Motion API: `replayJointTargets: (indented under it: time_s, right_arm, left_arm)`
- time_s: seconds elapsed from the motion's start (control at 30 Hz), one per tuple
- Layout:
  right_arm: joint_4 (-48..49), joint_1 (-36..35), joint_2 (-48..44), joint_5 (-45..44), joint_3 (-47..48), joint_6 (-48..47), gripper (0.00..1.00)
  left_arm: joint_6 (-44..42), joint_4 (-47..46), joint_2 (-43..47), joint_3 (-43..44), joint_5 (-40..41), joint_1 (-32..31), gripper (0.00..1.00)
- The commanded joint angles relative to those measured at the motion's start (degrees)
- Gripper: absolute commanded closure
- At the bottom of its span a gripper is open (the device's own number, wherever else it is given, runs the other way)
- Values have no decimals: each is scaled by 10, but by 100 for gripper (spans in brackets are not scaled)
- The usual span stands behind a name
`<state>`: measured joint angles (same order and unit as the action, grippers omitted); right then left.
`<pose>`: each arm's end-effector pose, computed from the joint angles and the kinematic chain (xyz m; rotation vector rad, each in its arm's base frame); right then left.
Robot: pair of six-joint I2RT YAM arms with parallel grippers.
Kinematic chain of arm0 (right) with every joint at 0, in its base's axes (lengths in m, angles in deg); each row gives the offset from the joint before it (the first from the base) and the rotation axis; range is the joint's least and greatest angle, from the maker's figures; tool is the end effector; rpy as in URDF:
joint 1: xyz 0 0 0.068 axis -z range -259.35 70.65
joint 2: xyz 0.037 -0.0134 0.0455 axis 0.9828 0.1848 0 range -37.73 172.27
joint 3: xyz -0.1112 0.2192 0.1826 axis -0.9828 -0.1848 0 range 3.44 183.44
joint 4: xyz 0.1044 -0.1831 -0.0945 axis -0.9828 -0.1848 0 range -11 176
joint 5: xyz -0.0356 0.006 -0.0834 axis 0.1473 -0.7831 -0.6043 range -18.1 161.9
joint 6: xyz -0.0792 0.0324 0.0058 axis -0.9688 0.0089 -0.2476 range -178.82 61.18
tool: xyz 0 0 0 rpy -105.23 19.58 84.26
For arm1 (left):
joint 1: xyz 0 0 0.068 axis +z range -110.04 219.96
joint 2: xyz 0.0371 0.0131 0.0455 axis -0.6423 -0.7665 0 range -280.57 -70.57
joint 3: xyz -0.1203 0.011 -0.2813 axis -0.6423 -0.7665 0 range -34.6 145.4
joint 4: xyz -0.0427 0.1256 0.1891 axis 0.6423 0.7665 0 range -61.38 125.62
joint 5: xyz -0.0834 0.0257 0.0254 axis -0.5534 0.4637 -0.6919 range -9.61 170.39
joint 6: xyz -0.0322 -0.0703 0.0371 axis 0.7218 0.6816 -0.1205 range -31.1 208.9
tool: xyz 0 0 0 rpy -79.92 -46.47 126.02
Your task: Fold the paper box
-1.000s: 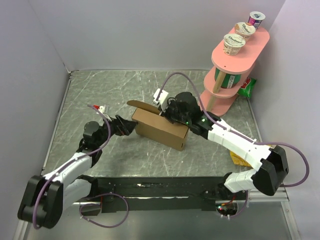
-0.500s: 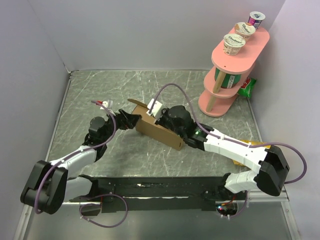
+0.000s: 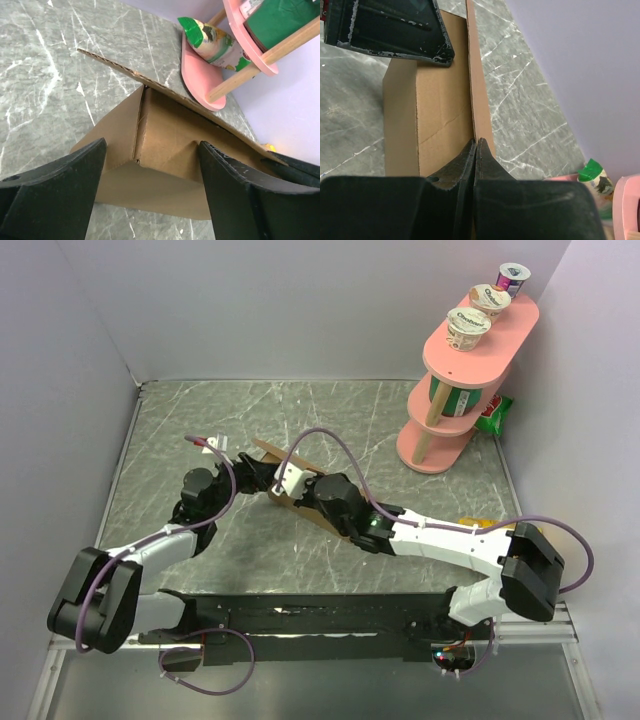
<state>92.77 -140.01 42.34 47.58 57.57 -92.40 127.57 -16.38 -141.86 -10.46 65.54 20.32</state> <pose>0.1842 0.2642 0.3216 -1.1652 1.4696 -0.0798 0.2380 -0.1055 0.2758 -0.0699 1.6986 -0.9835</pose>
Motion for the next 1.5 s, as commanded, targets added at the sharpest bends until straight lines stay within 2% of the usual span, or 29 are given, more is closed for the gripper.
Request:
replayJointTargets:
  time_s: [0.0, 0.07, 0.1, 0.4, 0.63, 0.77, 0.83, 0.93, 1.03, 1.13, 1.27, 1.4, 1.47]
  right_arm:
    - [-112, -12, 52, 27, -46, 45, 100]
    - [-100, -9, 48, 33, -53, 58, 100]
    - [-97, -5, 40, 33, -58, 62, 100]
    - [-93, 76, -11, 153, -51, 74, 100]
    - [-193, 126, -69, 283, 11, 85, 100]
    - [-220, 161, -86, 338, 30, 90, 100]
    - [-229, 176, -83, 354, 39, 87, 100]
    - [-227, 189, -77, 385, 43, 89, 100]
    - [-225, 198, -74, 395, 47, 89, 100]
    - [-230, 204, -67, 408, 53, 86, 100]
    - [-237, 215, -59, 427, 61, 85, 100]
    - [-260, 230, -40, 456, 82, 80, 100]
    - [-268, 243, -34, 468, 90, 77, 100]
  left_arm:
    - [-11, 12, 46, 13, 15, 4, 15]
    - [-16, 38, 69, 5, 12, 16, 9]
    - [-22, 48, 97, 0, 11, 20, 1]
    - [-72, 142, 270, -71, 25, 36, 4]
    - [-87, 219, 331, -44, -2, 43, 3]
    - [-95, 214, 370, -46, 9, 43, 2]
    - [-112, 196, 367, -49, -12, 45, 1]
    - [-141, 141, 334, -52, -53, 47, 5]
    - [-173, 77, 283, -45, -130, 47, 5]
    - [-221, 79, 232, -16, -150, 48, 1]
    - [-287, 73, 200, 4, -141, 53, 4]
    - [-316, 86, 171, 26, -160, 72, 4]
    - [-310, 76, 152, 32, -196, 102, 4]
